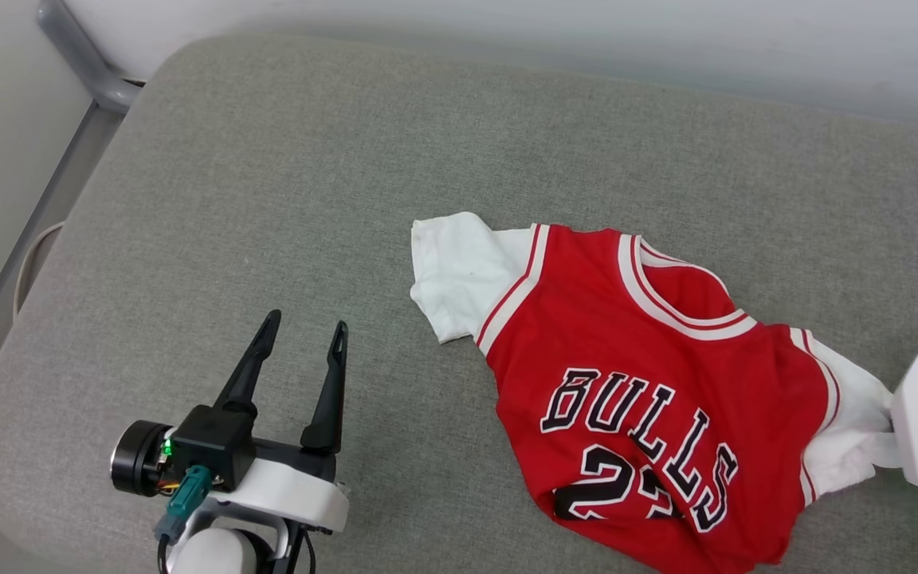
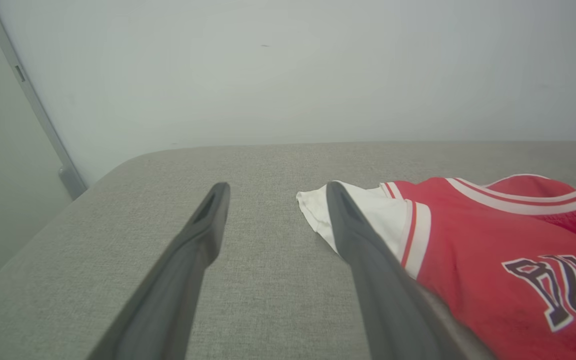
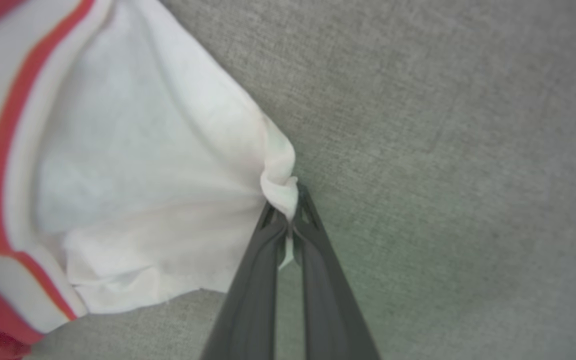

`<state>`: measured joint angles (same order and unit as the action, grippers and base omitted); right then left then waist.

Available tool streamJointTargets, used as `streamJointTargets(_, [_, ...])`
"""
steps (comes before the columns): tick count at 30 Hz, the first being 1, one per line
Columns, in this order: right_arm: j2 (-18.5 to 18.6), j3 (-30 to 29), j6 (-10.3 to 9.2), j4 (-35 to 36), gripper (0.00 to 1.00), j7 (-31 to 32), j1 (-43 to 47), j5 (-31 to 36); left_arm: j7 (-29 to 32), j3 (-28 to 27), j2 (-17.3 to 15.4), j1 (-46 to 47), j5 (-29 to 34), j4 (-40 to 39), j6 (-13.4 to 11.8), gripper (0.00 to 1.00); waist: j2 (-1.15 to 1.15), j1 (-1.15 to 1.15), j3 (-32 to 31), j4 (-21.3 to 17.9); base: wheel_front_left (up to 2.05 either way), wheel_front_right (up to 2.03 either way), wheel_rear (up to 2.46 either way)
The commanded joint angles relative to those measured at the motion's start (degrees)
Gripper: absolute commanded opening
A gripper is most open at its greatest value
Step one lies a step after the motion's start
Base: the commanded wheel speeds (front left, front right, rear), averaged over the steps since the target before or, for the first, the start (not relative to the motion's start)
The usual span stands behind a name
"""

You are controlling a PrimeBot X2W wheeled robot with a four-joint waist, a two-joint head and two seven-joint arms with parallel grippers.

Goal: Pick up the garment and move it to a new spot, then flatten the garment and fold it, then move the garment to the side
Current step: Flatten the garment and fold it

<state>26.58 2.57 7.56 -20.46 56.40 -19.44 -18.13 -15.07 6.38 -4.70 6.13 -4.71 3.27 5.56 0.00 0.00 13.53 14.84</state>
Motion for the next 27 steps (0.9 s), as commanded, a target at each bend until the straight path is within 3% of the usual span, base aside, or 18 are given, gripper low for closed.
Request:
streamJointTargets(1, [1.91, -0.49, -0.15, -2.50, 0.00, -0.23, 1.66, 1.08, -0.15, -0.52, 0.15, -0.05, 0.34, 0.20, 0.21, 1.00, 0.00, 0.00, -0.52, -0.28, 0.00, 0.00, 0.00])
streamJointTargets(10, [8.17, -3.56, -0.12, -4.83, 0.00, -3.60, -3.41, 4.36, -0.15, -0.38, 0.36, -0.30, 0.73, 0.00, 0.32, 1.00, 0.00, 0.00, -1.05, -1.05, 0.00, 0.00, 0.00])
streamJointTargets(11, [10.19, -3.71, -0.12, -9.22, 0.00, -7.61, -6.81, 7.14, -0.15, -0.31, 0.52, 0.67, 0.80, -0.04, 0.45, 1.00, 0.00, 0.00, -0.12, -0.72, 0.00, 0.00, 0.00])
streamJointTargets(13, [10.21, -3.73, -0.12, -10.37, 0.03, -9.39, -7.67, 7.83, -0.15, -0.45, 0.59, 0.96, 0.84, 0.06, 0.46, 1.00, 0.00, 0.00, 0.10, -0.67, 0.00, 0.00, 0.00])
streamJointTargets(14, [10.04, -4.05, -0.12, -10.78, 1.00, -10.80, -8.10, 8.27, -0.15, -0.49, 0.62, 1.05, 0.88, 0.13, 0.43, 1.00, 0.00, 0.00, 0.11, -0.70, 0.00, 0.00, 0.00])
streamJointTargets(19, [7.99, -4.84, -0.12, -12.48, 1.00, -15.60, -9.27, 8.52, -0.15, -0.76, 0.68, 0.93, 0.95, 0.50, 0.31, 1.00, 0.00, 0.00, -0.98, -1.43, 0.00, 0.00, 0.00])
streamJointTargets(27, [3.11, -4.75, -0.12, -9.35, 1.00, -29.38, -9.77, 5.89, -0.15, -2.18, 0.07, -0.06, 0.61, 0.71, 0.33, 1.00, 0.00, 0.00, -5.38, -5.45, 0.00, 0.00, 0.00])
